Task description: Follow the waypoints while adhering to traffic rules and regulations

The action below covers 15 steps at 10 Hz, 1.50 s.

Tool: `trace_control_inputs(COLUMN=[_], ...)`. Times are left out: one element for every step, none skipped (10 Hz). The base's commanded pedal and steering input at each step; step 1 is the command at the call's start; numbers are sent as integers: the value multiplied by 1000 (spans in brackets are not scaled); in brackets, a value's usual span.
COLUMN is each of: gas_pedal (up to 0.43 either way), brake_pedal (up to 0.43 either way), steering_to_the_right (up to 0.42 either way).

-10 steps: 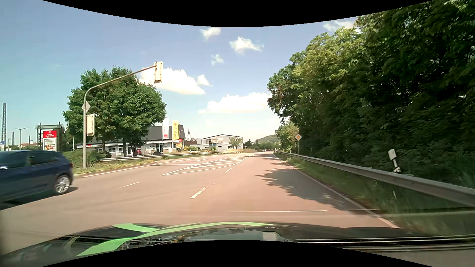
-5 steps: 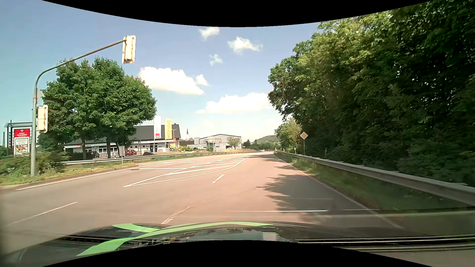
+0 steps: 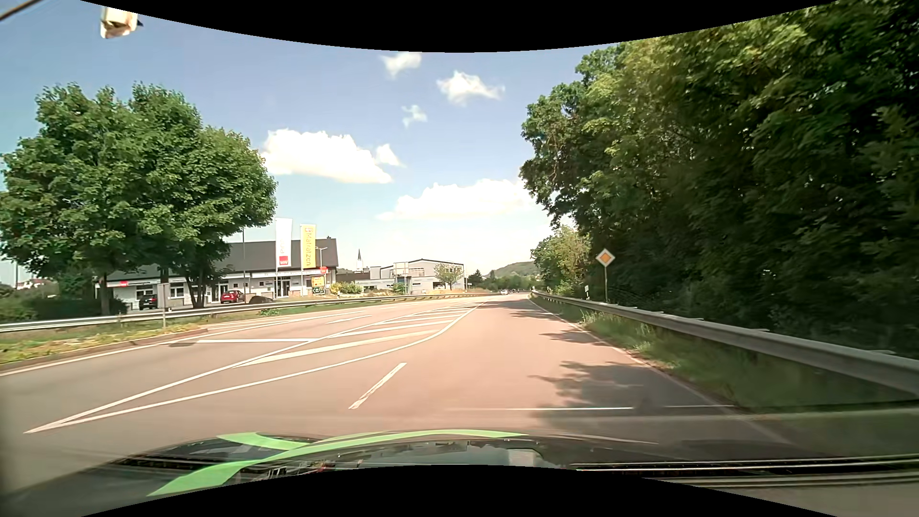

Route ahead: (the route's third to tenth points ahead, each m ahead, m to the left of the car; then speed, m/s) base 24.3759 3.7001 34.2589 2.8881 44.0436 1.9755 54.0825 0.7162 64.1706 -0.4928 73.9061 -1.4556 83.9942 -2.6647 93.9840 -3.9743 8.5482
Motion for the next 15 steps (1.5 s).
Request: trace_control_inputs(gas_pedal=[390,390,390,390,390,390,370,339,339,339,339,339,339,339,339], brake_pedal=[0,0,0,0,0,0,0,0,0,0,0,0,0,0,0], steering_to_the_right=[8,8,8,8,8,8,8,8,7,3,1,0,1,1,1])
